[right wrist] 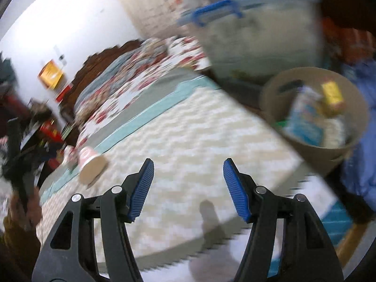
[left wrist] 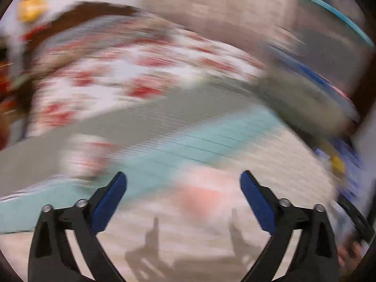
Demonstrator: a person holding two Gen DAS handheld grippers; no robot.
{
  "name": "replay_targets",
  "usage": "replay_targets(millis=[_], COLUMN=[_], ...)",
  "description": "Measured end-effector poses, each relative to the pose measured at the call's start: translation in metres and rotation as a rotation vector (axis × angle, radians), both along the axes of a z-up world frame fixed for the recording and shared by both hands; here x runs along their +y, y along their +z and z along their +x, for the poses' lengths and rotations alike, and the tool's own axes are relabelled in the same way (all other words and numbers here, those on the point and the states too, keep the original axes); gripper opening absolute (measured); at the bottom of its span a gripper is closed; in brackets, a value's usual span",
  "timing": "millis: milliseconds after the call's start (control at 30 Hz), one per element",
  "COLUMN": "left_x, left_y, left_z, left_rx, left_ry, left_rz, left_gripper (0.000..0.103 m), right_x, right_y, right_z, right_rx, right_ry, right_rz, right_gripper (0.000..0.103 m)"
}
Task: Collect trash
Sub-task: 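Grasp the white plastic bag with the left tool while the right tool grasps the pink cup, then carry bag and cup to the beige bin and open both tools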
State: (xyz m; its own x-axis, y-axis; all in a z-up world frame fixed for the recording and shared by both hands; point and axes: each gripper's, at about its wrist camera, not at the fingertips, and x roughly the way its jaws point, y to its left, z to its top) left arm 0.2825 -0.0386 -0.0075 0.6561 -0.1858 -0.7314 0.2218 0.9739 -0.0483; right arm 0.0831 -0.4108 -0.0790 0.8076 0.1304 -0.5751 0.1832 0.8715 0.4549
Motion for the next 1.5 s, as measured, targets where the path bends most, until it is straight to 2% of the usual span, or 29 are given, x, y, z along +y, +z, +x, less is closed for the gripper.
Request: replay_targets(millis=[100,167,267,333,500,567,633,667,700,733,800,867,967,1133,1367,1500], left_x=[0.065,0.091,0.104,0.1,0.094,0.087,0.081,0.075,0.074,0.074,0.073,0.067,0.056,0.036,-0.002,-0.052], left_y=[-0.012,-0.027,-0.044,-0.058,-0.085,-0.088,-0.09,-0.089,-0.089,-0.089,-0.084,-0.077,-0.071,-0.074,-0.079,-0.075], left_z=[0.038,0.061,0.083,0.097,0.111,0.107,0.104,0.102,0.1,0.098,0.088,0.068,0.033,-0.036,-0.086,-0.103], left_rx=[0.022,0.083,0.148,0.204,0.257,0.233,0.21,0.195,0.198,0.207,0.213,0.199,0.203,0.25,0.283,0.291], left_ry=[0.174,0.216,0.189,0.155,0.148,0.141,0.13,0.117,0.105,0.096,0.079,0.038,-0.03,-0.148,-0.245,-0.356], left_rz=[0.047,0.02,-0.054,-0.1,-0.121,-0.095,-0.038,0.021,0.027,0.013,0.006,-0.013,-0.063,-0.153,-0.166,-0.147], left_gripper=[0.094,0.094,0.094,0.094,0.094,0.093,0.069,0.051,0.048,0.042,0.042,0.042,0.042,0.043,0.043,0.043], right_x=[0.032,0.06,0.094,0.119,0.157,0.168,0.175,0.179,0.182,0.182,0.191,0.197,0.196,0.187,0.141,0.107], right_y=[0.005,0.011,0.016,0.017,0.011,0.003,-0.004,-0.01,-0.015,-0.017,-0.017,-0.015,-0.02,-0.034,-0.044,-0.035], right_z=[0.024,0.047,0.078,0.107,0.17,0.198,0.216,0.223,0.225,0.223,0.211,0.193,0.167,0.124,0.052,0.018], right_rx=[0.021,0.035,0.028,0.034,0.044,0.077,0.121,0.151,0.178,0.181,0.167,0.162,0.176,0.192,0.166,0.111], right_ry=[0.095,0.173,0.274,0.347,0.456,0.489,0.515,0.538,0.559,0.579,0.61,0.649,0.643,0.609,0.498,0.414], right_rz=[0.005,-0.009,-0.032,-0.017,0.043,0.037,0.032,0.049,0.075,0.101,0.103,0.117,0.171,0.282,0.424,0.394], right_gripper=[0.068,0.075,0.087,0.087,0.09,0.09,0.09,0.088,0.084,0.075,0.064,0.042,0.034,0.029,0.026,0.025])
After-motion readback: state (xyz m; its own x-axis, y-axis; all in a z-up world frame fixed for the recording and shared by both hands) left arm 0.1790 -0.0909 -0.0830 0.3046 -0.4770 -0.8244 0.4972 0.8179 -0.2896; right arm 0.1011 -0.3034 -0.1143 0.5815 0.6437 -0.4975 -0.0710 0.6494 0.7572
